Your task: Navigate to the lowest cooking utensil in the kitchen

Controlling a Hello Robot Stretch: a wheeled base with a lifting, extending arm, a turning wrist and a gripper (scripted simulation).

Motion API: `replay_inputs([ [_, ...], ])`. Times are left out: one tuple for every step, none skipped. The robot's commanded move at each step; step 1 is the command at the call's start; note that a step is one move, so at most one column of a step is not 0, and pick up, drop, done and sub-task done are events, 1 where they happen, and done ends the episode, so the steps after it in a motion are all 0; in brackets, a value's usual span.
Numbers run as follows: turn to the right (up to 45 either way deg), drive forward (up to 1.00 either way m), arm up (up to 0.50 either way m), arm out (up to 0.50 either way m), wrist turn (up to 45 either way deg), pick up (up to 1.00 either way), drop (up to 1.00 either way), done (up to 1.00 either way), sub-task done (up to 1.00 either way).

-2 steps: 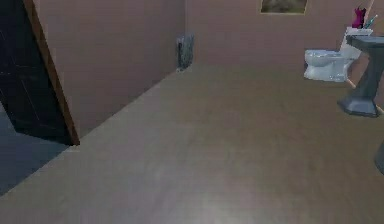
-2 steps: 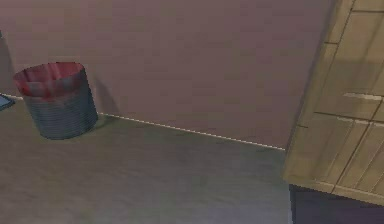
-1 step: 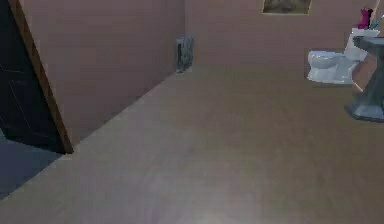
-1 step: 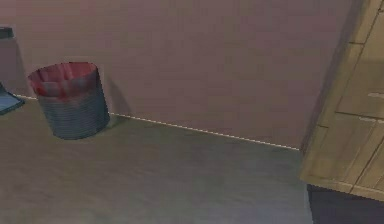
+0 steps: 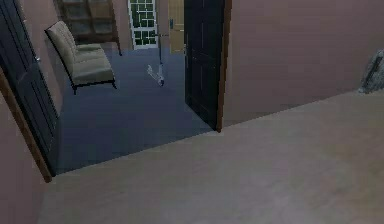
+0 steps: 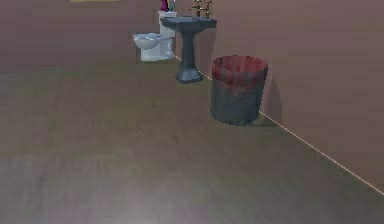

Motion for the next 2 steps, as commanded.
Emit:
replay_inputs([
  [-9.0, 0.00, 0.00, 0.00, 0.0, 0.00, 0.00, 0.00, 0.00],
  [0.0, 1.00, 0.00, 0.00, 0.0, 0.00, 0.00, 0.00, 0.00],
])
